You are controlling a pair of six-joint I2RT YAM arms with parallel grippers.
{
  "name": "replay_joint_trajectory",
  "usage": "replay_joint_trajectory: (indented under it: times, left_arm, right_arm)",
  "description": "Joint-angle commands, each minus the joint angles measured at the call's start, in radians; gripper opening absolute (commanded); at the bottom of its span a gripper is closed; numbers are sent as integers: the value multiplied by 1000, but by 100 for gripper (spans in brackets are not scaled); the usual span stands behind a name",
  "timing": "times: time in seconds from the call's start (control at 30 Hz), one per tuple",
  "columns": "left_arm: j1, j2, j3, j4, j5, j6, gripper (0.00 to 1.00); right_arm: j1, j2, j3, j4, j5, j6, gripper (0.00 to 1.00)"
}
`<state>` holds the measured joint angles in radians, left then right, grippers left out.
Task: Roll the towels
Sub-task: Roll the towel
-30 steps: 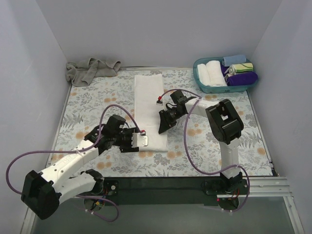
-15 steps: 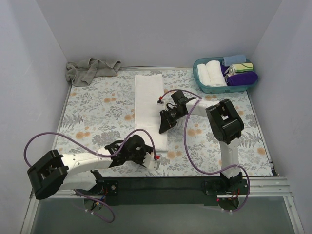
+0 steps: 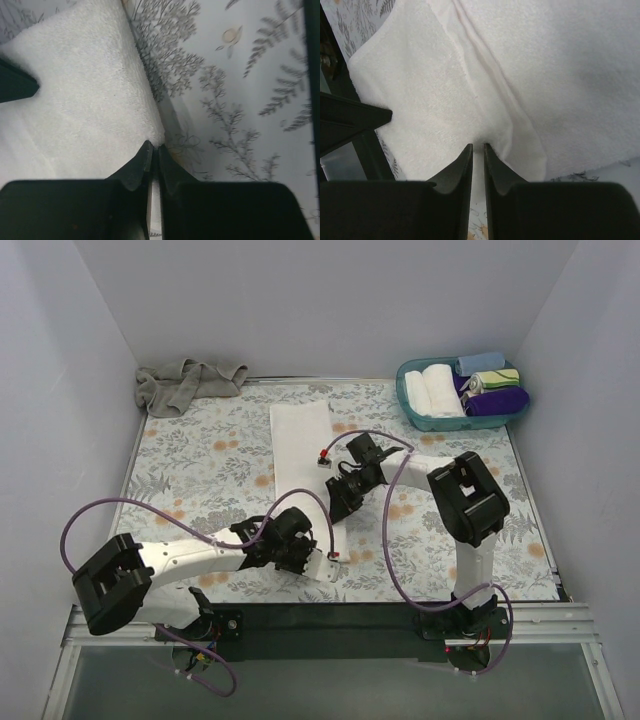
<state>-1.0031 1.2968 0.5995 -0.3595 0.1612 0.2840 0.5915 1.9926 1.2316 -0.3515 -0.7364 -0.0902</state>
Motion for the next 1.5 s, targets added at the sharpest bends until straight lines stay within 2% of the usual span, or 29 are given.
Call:
replay_joint_trajectory:
  times: [0.0, 0.17, 0.37, 0.5, 0.73, 0.87, 1.13, 1.33, 1.47]
  left_arm:
    - [20, -24, 100, -242, 306, -92, 0]
    - [84, 41, 181, -314, 430, -109, 0]
    - [185, 143, 296, -383, 543, -140, 0]
    - [277, 202, 371, -418, 613, -147, 0]
    - [414, 288, 450, -406, 623, -138, 0]
    - [437, 328, 447, -348, 580, -128, 0]
    - [503, 401, 422, -288, 569, -86, 0]
    - [511, 437, 434, -282, 584, -83, 0]
    - [512, 450, 430, -277, 583, -82, 0]
  right_arm:
    - [13, -112, -23, -78, 45, -66, 18]
    - [13, -134, 31, -80, 23, -66, 21]
    - [21, -40, 57, -69, -37, -48, 21]
    - [30, -8, 32, -57, -14, -55, 20]
    - [30, 18, 35, -58, -37, -54, 19]
    - [30, 2, 55, -61, -28, -54, 20]
    - [8, -96, 115, -127, 8, -59, 41]
    - [-13, -212, 54, -164, -21, -78, 50]
    - [-27, -264, -13, -185, -104, -101, 57]
